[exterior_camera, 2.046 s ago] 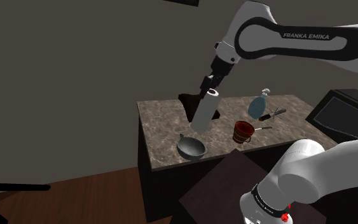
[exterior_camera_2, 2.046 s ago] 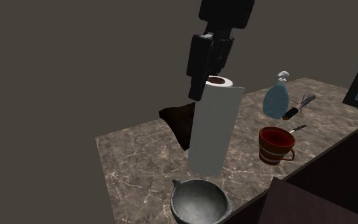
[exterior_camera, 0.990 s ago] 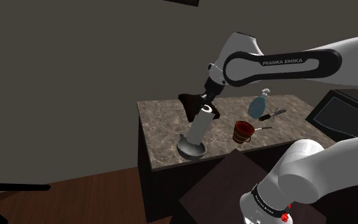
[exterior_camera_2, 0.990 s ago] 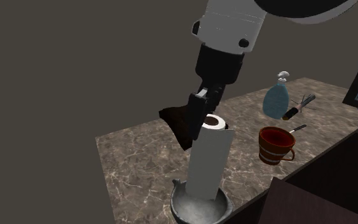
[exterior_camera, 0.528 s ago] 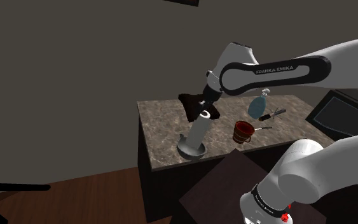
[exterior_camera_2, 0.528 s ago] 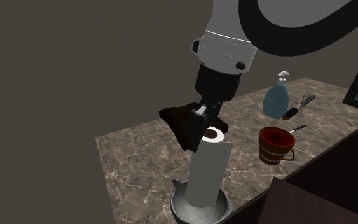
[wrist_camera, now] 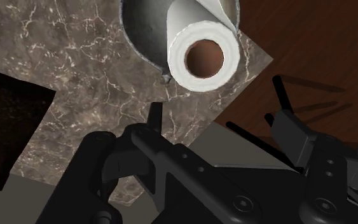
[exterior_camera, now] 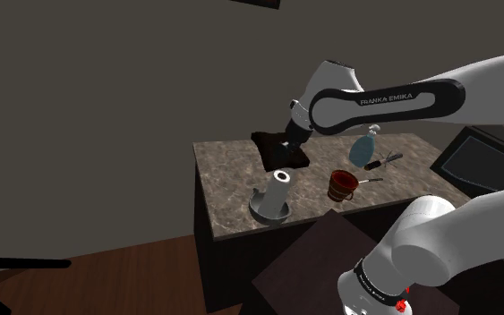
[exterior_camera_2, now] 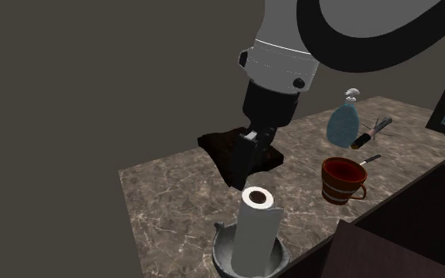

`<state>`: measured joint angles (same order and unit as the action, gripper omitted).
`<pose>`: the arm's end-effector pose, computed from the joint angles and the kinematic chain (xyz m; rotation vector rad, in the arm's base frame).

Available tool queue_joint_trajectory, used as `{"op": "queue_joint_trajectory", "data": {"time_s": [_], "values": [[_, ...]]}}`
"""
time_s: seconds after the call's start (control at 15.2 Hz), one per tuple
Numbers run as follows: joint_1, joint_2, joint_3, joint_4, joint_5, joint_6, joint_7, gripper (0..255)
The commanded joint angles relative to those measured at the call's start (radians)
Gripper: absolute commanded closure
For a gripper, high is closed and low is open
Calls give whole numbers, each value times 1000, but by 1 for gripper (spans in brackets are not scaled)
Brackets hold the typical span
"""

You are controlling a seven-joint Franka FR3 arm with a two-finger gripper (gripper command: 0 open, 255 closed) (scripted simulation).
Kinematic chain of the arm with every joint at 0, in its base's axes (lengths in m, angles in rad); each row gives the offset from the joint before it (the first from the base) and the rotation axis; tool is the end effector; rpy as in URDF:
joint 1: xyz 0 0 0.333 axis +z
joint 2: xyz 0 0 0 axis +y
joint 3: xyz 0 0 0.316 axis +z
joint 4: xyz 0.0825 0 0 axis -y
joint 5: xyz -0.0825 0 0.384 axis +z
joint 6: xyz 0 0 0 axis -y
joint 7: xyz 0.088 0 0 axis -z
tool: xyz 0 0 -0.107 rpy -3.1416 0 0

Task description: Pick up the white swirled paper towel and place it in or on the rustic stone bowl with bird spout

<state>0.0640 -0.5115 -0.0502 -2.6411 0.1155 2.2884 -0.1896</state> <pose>0.3904 0.0083 0.4235 -3.0203 -0.2098 -0.2530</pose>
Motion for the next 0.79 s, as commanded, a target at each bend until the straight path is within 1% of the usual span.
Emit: {"op": "queue_joint_trajectory", "data": {"time_s": [0.0,0.2,0.46,0.73], "values": [[0,0,0,0,0,0,0,0],[0,0,0,0,0,0,0,0],[-12,-76,-4,73,-16,-149,8,0],[-12,-76,-4,73,-16,-149,8,0]]}}
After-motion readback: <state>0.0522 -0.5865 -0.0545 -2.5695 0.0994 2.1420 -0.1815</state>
